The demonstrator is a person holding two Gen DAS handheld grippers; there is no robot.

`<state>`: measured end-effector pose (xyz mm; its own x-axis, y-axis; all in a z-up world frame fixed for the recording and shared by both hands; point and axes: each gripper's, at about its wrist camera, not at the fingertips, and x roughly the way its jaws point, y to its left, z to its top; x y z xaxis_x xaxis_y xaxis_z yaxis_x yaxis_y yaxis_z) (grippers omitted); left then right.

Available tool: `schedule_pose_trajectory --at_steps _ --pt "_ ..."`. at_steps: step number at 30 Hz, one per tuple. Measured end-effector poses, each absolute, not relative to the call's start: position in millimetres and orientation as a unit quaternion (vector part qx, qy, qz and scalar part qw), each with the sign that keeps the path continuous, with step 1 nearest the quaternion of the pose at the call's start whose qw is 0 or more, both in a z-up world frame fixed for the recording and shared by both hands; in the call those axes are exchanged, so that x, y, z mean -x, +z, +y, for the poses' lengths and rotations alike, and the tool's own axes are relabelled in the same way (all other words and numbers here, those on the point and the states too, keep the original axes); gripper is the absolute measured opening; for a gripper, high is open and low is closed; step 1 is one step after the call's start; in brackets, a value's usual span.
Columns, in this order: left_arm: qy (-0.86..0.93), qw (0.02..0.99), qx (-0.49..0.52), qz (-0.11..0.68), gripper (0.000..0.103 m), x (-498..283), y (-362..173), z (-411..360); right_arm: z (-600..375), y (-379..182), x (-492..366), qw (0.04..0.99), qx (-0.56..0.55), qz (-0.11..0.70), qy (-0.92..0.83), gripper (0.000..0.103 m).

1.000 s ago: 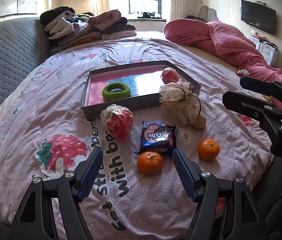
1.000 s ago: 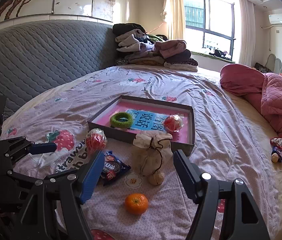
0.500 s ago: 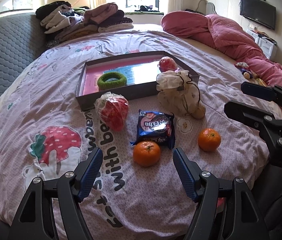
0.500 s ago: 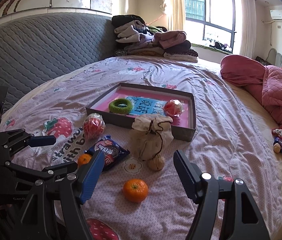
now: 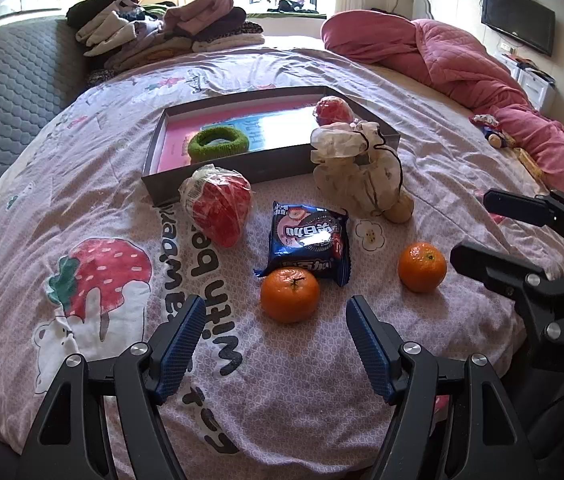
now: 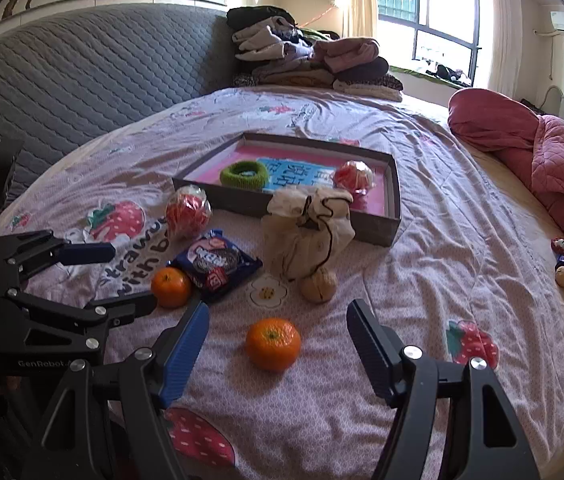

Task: Organize objects
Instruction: 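Lower the right tool onto an orange and close it while the left tool approaches another orange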

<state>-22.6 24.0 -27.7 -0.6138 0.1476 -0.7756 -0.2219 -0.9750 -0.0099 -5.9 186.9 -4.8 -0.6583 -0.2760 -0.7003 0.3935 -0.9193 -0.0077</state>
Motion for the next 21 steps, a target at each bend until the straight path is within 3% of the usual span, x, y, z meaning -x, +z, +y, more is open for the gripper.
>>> schedule_pose_trajectory --at_steps 21 --pt "0.89 0.103 0.442 0.035 0.074 33.9 -41.4 25.4 183.2 -35.3 16.5 0.188 -0.419 0.086 -0.884 0.071"
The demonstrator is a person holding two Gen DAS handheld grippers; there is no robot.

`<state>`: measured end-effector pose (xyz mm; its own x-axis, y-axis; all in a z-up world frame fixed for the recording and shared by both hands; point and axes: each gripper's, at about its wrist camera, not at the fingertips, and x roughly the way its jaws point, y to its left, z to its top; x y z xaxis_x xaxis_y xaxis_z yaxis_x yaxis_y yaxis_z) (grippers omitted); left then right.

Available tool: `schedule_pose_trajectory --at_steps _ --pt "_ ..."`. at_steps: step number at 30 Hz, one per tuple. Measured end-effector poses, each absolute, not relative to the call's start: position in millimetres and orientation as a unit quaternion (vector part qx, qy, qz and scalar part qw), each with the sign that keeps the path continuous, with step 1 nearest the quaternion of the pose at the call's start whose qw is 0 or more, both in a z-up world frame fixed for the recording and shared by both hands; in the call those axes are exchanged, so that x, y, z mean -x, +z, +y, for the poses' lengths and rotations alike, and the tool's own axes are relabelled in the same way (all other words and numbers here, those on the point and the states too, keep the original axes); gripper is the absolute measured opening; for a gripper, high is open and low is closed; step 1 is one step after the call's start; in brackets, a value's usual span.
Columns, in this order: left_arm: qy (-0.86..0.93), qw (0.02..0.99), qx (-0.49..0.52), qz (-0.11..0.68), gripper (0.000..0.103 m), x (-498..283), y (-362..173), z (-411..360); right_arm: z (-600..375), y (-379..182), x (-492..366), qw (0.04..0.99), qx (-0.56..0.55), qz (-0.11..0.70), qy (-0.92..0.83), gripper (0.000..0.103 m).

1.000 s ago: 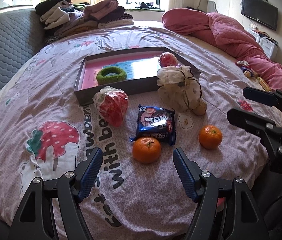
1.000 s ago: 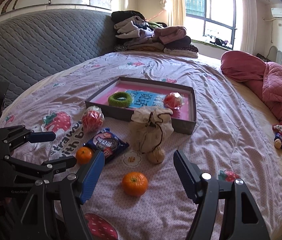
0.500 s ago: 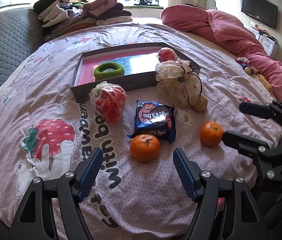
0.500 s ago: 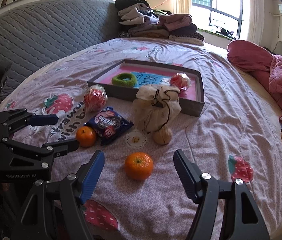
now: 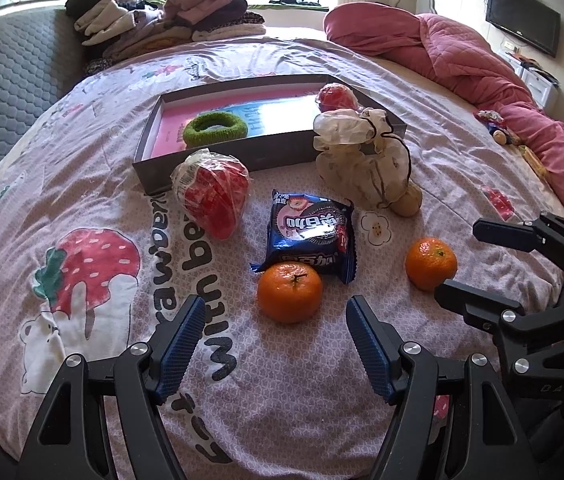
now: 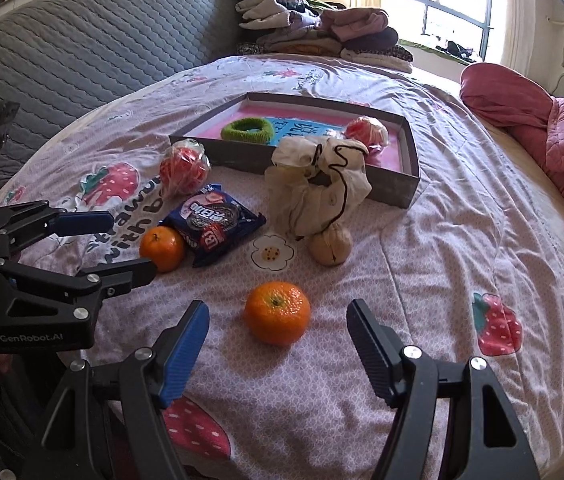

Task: Organize objects
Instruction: 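Lower the right tool onto an orange and close it while the left tool approaches another orange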

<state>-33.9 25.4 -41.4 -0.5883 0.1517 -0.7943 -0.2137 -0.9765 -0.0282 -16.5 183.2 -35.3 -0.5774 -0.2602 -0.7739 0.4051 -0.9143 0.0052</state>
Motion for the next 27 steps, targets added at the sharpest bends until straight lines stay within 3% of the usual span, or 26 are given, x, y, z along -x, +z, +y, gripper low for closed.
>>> schedule_pose_trajectory --at_steps 16,20,27 --pt "0.889 0.102 0.446 0.027 0.074 45.2 -53.7 24.7 176.7 -50.7 22.7 0.187 -0.427 0.092 -0.88 0.065" --pt "0.889 0.1 0.445 0.031 0.074 48.1 -56.2 25.0 174.7 -54.2 24.6 0.186 -0.43 0.091 -0.879 0.054" --pt "0.888 0.103 0.447 0.025 0.074 52.0 -60.2 24.1 173.0 -58.6 27.3 0.189 -0.432 0.088 -0.877 0.053"
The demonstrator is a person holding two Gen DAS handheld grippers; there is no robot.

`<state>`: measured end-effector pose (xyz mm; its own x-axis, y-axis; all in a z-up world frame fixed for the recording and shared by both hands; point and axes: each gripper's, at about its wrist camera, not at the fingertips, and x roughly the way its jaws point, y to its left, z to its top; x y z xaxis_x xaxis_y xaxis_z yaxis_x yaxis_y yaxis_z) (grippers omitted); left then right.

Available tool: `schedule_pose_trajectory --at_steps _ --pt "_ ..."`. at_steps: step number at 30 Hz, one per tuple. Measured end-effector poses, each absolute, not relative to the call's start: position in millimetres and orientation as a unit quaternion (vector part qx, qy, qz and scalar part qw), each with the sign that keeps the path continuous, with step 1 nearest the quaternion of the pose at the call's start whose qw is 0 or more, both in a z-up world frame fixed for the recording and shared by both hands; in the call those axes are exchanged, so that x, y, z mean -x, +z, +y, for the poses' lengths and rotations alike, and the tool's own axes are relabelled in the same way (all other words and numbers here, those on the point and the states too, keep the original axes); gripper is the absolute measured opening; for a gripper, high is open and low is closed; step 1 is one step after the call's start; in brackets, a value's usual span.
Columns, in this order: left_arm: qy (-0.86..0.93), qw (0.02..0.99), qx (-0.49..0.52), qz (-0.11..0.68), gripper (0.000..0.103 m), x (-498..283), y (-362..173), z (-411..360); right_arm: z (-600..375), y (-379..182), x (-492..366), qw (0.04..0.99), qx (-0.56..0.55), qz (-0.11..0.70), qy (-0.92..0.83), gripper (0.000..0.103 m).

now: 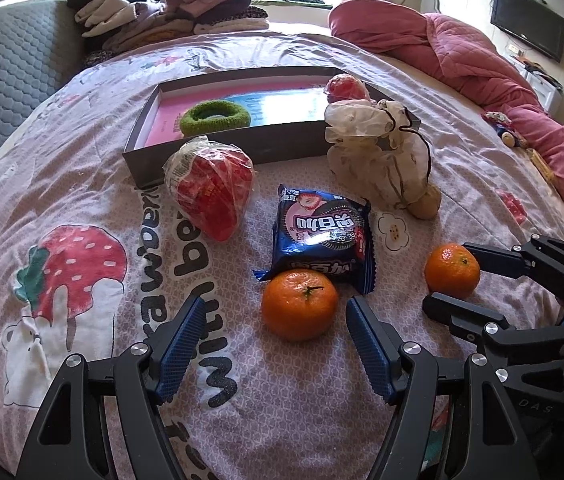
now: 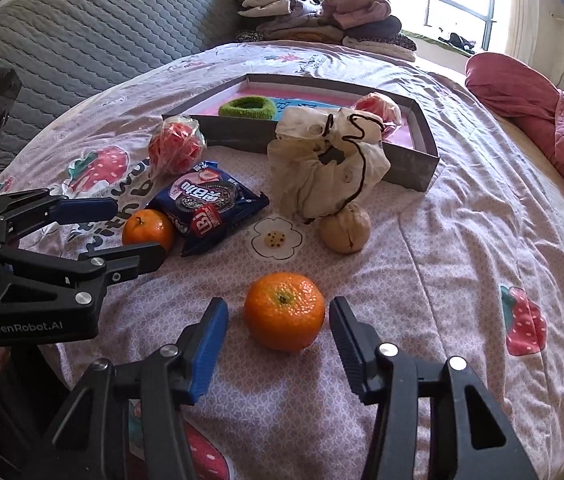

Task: Organize objects
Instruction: 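Lower the right tool onto an orange and close it while the left tool approaches another orange, then close the left tool on its orange and lift while the right tool lifts its orange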

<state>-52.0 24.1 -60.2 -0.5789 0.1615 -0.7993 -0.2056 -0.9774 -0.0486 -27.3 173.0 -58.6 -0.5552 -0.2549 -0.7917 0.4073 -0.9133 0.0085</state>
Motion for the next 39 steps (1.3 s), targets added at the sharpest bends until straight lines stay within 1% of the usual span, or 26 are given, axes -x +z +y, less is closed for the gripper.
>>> schedule_pose_trajectory --at_steps 1,3,9,11,12,14,15,16,27,39 --pt "0.888 0.104 0.448 0.024 0.074 52.6 -61.0 24.3 172.9 -58.9 27.7 0.19 -0.432 0.087 -0.877 0.052" --pt "0.888 0.104 0.448 0.023 0.074 53.4 -62.1 24.1 172.8 -59.1 28.2 0.189 -0.432 0.085 -0.878 0.048" --pt "0.885 0.107 0.453 0.019 0.064 55.2 -64.7 25.9 171.1 -59.4 29.0 0.187 -0.431 0.087 -0.878 0.045" --pt "0.884 0.112 0.453 0.019 0.057 54.9 -65.0 27.4 170.9 -59.4 29.3 0.186 -0.431 0.087 -0.879 0.044" --pt "0.884 0.114 0.452 0.019 0.056 54.6 -64.8 28.1 171.1 -60.0 29.1 0.186 -0.431 0.087 -0.879 0.043" --pt "0.883 0.122 0.453 0.017 0.047 54.9 -64.9 29.1 172.3 -60.4 29.4 0.185 -0.431 0.085 -0.879 0.041" --pt "0.883 0.125 0.453 0.015 0.045 55.0 -65.0 29.4 173.0 -60.8 29.8 0.186 -0.432 0.083 -0.879 0.041" --pt "0.882 0.128 0.454 0.014 0.04 55.0 -65.3 30.1 173.5 -61.0 30.2 0.186 -0.432 0.082 -0.879 0.041" --pt "0.884 0.132 0.449 0.012 0.04 51.9 -60.0 28.0 175.5 -59.4 30.4 0.191 -0.427 0.074 -0.881 0.04" --pt "0.895 0.12 0.429 0.01 0.04 43.6 -39.3 21.0 170.8 -37.3 21.7 0.195 -0.394 0.076 -0.895 0.04"
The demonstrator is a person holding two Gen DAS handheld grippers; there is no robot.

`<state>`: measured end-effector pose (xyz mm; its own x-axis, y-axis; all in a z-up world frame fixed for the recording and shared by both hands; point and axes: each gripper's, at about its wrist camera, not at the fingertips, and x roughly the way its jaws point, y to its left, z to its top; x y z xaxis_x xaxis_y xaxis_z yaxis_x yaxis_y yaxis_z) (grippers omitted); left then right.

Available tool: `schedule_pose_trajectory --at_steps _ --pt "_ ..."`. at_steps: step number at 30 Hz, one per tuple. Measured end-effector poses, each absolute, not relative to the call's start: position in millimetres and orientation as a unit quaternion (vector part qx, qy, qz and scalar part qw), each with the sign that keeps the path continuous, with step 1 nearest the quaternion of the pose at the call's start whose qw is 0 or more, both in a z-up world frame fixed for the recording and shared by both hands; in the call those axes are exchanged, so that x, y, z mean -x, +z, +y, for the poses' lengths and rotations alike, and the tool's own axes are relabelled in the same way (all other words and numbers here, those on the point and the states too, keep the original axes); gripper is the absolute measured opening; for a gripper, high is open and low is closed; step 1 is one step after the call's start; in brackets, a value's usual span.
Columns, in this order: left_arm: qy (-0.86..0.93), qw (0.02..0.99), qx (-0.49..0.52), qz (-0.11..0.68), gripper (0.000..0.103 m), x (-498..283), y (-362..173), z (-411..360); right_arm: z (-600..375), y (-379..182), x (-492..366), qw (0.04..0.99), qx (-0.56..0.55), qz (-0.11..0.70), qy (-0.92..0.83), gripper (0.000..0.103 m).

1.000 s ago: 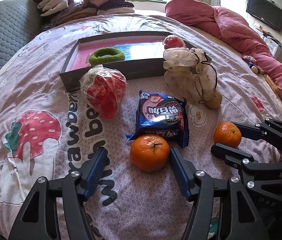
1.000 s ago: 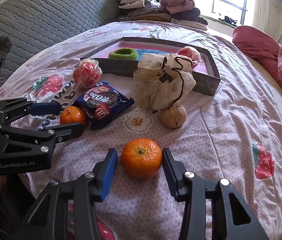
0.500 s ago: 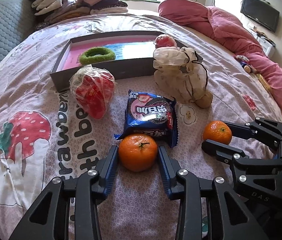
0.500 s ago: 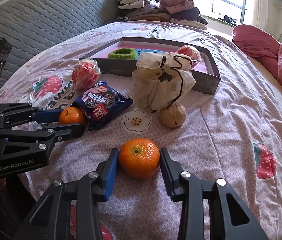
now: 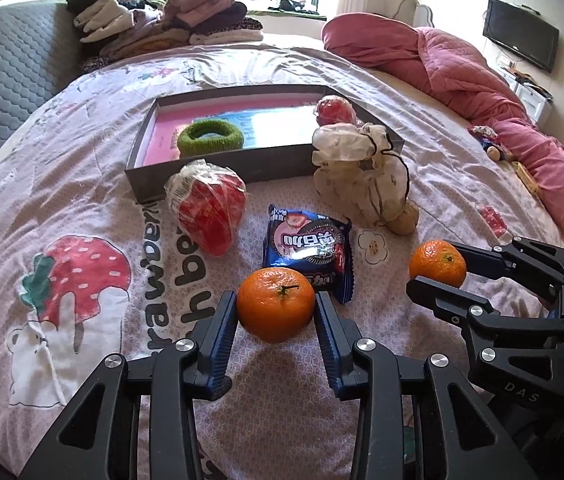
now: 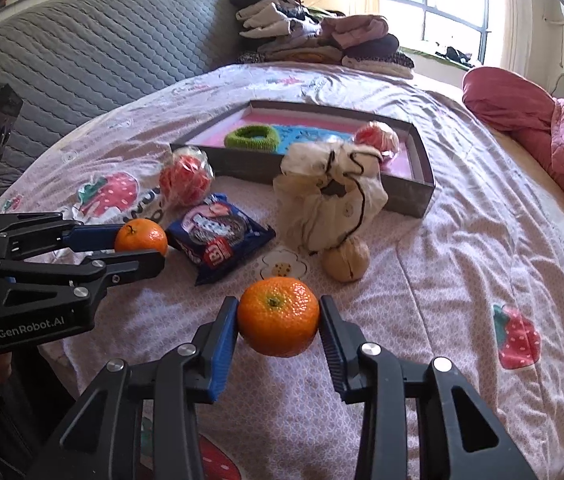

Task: Organize objects
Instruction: 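Close the left tool on its orange and lift while the right tool lifts its orange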

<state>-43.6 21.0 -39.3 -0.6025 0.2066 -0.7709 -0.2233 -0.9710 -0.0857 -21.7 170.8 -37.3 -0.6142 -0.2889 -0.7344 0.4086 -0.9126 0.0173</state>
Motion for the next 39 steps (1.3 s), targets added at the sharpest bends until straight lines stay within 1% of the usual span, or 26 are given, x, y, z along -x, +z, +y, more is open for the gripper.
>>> schedule_pose_trajectory --at_steps 19,39 --pt "0.912 0.111 0.394 0.01 0.04 38.6 -11.9 16.0 164.3 -3.1 21.7 0.201 -0.352 0.058 -0.912 0.04" --pt "0.927 0.107 0.36 0.006 0.04 65.5 11.9 6.8 164.0 16.5 39.4 0.202 -0.329 0.051 -0.921 0.04"
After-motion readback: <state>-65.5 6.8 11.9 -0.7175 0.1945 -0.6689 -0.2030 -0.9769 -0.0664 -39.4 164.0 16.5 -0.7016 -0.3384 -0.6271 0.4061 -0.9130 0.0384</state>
